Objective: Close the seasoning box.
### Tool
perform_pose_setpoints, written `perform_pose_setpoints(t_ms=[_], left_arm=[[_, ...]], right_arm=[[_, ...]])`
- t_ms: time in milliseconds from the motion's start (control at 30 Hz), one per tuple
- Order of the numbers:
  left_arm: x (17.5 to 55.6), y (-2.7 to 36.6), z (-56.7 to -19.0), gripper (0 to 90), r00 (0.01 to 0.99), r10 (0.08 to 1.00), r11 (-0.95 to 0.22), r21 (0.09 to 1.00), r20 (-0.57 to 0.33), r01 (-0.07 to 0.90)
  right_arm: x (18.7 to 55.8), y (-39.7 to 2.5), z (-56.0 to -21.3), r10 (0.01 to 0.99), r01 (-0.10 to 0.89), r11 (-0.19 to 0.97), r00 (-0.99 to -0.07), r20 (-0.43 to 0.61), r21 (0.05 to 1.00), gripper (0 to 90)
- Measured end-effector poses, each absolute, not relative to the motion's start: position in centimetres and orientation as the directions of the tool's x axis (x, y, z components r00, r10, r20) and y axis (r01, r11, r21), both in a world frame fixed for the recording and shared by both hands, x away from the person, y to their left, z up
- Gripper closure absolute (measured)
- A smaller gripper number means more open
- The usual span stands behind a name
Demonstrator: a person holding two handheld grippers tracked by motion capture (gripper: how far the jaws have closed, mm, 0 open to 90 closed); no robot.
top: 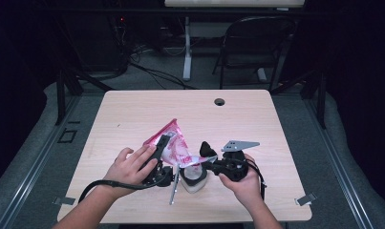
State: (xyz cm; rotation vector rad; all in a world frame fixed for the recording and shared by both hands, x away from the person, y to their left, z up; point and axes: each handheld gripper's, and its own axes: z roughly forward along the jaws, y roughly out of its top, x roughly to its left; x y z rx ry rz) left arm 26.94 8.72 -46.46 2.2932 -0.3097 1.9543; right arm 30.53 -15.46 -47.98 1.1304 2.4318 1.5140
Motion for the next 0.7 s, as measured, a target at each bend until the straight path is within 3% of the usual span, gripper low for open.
perform_pose_setpoints(t_ms=[700], left_arm=[[26.92, 8.72, -46.4, 64.1, 0.156, -0.078, -0.974, -0.042, 0.985, -0.223]], right_arm=[[30.54, -15.46, -48.0, 0.61, 0.548, 0.248, -0.729, 0.31, 0.799, 90.0]])
